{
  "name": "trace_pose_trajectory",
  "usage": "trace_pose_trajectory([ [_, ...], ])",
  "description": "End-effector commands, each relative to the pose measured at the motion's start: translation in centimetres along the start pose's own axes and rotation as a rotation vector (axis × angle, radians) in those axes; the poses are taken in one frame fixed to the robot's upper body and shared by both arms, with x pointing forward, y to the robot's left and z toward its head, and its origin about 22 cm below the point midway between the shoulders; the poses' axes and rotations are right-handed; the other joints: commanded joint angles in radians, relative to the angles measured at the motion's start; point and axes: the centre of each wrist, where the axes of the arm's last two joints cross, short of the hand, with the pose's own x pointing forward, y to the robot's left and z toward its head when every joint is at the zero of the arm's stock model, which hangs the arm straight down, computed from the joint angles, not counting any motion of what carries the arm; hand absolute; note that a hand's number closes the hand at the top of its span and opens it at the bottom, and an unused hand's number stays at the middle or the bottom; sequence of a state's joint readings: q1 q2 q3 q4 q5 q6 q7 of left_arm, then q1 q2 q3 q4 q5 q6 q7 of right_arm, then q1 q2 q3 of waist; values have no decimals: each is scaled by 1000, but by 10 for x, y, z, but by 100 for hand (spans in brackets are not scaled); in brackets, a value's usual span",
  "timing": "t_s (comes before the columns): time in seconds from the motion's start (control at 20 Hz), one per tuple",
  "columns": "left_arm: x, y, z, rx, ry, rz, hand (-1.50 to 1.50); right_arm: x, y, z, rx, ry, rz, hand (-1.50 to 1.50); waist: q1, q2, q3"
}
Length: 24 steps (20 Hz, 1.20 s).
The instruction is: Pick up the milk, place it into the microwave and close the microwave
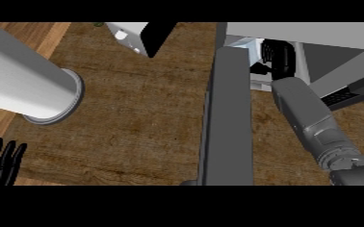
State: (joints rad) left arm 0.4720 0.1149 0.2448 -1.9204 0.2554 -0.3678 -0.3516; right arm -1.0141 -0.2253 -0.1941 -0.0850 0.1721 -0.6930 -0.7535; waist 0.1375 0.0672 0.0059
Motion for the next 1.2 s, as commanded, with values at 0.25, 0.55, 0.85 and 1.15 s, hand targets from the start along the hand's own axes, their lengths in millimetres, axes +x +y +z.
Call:
trace_pose_trajectory([
  [0.25,-5,-2,-6,-7,1,7,-150,-9,-5,4,59,-46,104,-150,25,7,0],
  [0.55,-7,6,-15,-8,0,-18,-150,4,11,7,11,-72,106,-150,19,7,1],
  [0.85,-15,3,-18,-14,6,-7,-150,13,10,-3,16,-91,113,-150,29,11,0],
  [1.15,-16,3,-18,-27,13,-4,-150,17,24,9,71,-99,91,-150,11,-4,0],
])
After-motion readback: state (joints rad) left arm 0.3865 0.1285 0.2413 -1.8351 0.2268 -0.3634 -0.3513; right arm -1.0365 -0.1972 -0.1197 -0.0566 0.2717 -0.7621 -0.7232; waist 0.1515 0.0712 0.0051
